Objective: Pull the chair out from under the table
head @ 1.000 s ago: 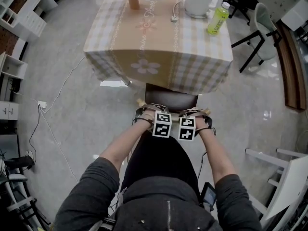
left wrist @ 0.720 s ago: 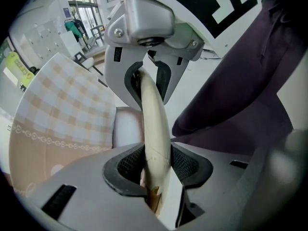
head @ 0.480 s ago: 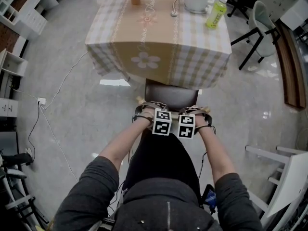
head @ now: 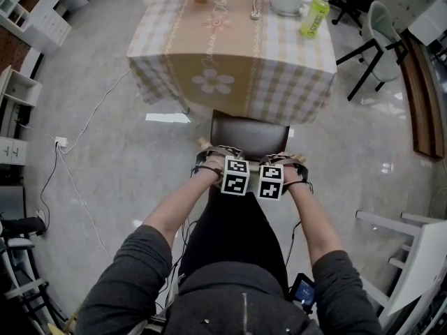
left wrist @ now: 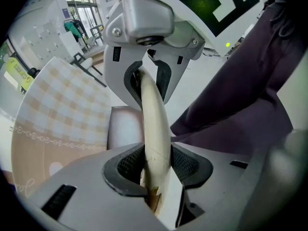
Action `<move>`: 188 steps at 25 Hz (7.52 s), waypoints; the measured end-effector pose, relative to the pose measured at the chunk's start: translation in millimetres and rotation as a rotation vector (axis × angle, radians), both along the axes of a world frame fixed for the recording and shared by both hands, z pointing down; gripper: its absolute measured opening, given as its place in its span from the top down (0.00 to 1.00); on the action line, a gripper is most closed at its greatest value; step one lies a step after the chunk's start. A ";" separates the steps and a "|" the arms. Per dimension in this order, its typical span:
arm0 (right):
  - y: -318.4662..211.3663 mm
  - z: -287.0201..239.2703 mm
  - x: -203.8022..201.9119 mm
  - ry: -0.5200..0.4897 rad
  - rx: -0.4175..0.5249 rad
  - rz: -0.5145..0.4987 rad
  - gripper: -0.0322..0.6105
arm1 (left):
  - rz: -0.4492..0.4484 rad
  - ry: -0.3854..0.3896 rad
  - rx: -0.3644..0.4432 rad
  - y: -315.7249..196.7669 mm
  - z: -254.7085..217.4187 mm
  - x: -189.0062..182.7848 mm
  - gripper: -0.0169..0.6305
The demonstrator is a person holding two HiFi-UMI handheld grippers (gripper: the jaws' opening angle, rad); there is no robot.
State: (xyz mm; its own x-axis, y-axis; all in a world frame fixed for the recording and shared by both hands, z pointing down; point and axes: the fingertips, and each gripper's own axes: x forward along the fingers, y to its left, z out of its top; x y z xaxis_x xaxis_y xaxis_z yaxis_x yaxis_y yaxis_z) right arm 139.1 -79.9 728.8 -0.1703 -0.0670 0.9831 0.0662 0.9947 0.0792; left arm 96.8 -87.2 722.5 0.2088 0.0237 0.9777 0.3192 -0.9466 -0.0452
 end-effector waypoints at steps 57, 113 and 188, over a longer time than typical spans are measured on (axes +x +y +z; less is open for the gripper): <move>101.7 -1.0 -11.8 0.022 -0.022 -0.005 0.74 | 0.026 -0.029 -0.033 101.8 -1.5 -13.9 0.73; 177.3 -60.7 -35.8 -0.083 0.044 0.184 0.69 | -0.237 0.154 -0.083 178.6 -54.5 -54.4 0.65; 190.7 -333.2 -32.7 -1.140 0.732 1.284 0.93 | -0.905 1.204 0.204 186.2 -317.7 -42.9 0.96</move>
State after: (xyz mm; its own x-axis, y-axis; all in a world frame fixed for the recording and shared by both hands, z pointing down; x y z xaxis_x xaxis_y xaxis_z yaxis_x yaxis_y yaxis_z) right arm 106.4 110.9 395.7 -0.1514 -0.9744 0.1665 -0.9870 0.1397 -0.0798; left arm 53.8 99.0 404.8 0.7299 -0.6566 0.1899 -0.6692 -0.7431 0.0031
